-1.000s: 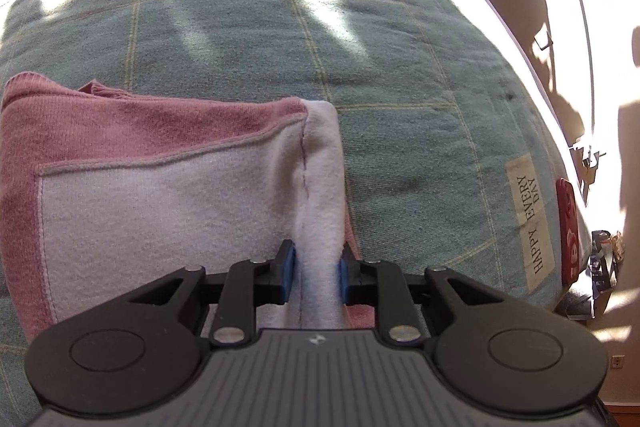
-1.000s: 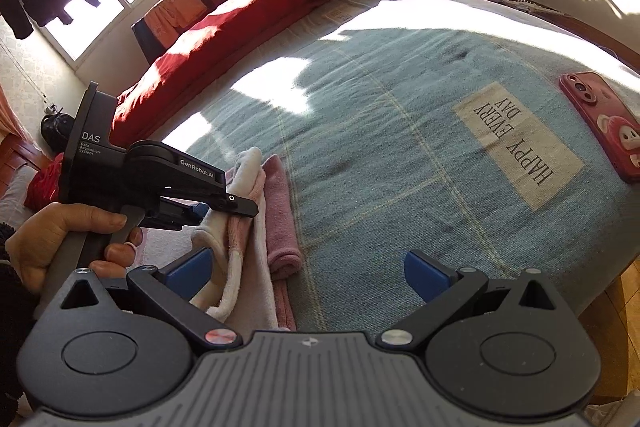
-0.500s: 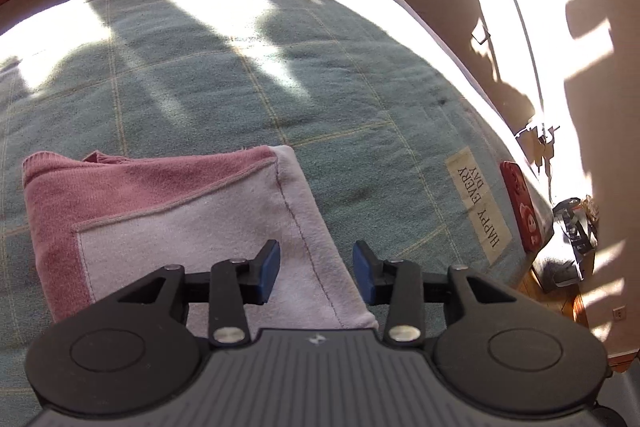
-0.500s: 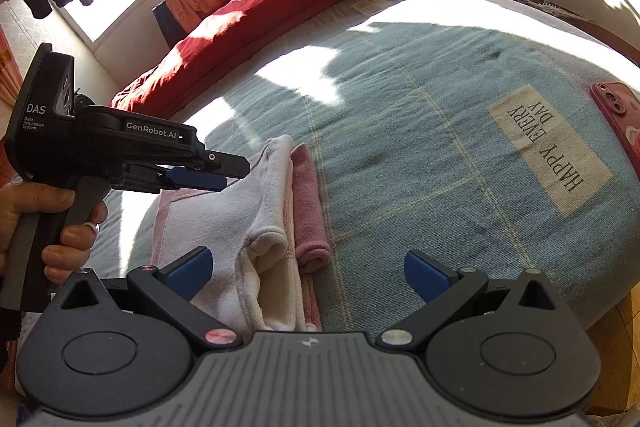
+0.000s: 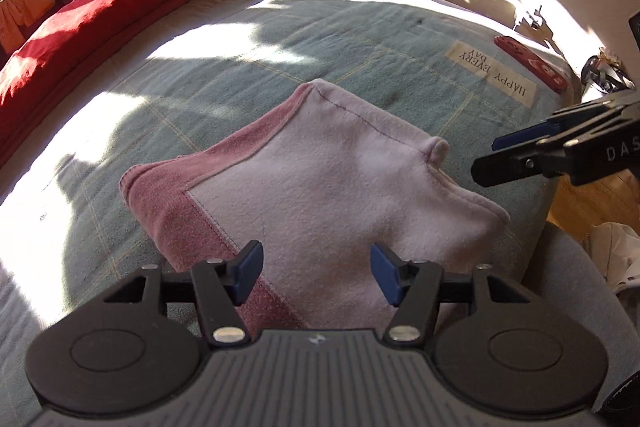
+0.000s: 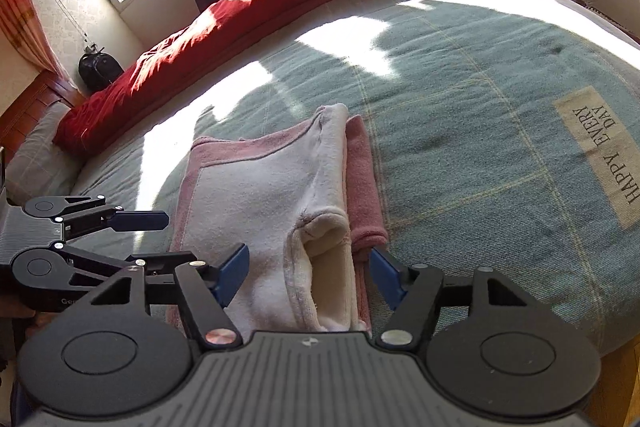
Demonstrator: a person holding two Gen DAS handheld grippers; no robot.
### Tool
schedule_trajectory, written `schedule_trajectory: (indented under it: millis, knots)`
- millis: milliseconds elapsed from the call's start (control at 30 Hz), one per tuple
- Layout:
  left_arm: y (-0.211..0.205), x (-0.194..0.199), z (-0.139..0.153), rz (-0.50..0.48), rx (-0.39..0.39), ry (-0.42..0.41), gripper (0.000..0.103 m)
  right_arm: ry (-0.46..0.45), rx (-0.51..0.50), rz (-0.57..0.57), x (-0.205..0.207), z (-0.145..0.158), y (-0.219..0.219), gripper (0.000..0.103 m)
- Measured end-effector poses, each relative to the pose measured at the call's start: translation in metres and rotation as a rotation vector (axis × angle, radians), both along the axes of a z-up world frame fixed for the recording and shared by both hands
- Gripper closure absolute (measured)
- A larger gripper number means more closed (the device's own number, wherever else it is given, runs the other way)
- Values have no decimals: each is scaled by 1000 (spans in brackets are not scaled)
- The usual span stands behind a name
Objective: Fold clothes
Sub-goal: 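Move the right gripper to the folded sweater's end and close on it, then lift the held end with the right gripper and fold it over the sweater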
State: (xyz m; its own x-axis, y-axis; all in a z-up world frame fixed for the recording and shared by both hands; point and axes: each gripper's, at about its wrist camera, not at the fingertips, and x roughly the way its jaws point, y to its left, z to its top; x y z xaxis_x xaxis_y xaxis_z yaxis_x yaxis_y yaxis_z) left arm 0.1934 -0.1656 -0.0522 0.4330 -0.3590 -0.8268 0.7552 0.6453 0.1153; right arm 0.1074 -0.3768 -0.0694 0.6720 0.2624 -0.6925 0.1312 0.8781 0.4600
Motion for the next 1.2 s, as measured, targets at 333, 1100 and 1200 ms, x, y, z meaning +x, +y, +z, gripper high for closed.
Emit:
schedule_trajectory:
  millis: [333,1100,1200]
  knots:
    - [24,22,-9,47,-105,-70,42,0,-105,8,62,6,-4,31]
    - [20,105,-61,156,-170,-15,29,11,-133,-17,157,-52,-21,83]
    - [21,109,-61,184,-185,3,28,31,-114,-44,157,-52,-26,64]
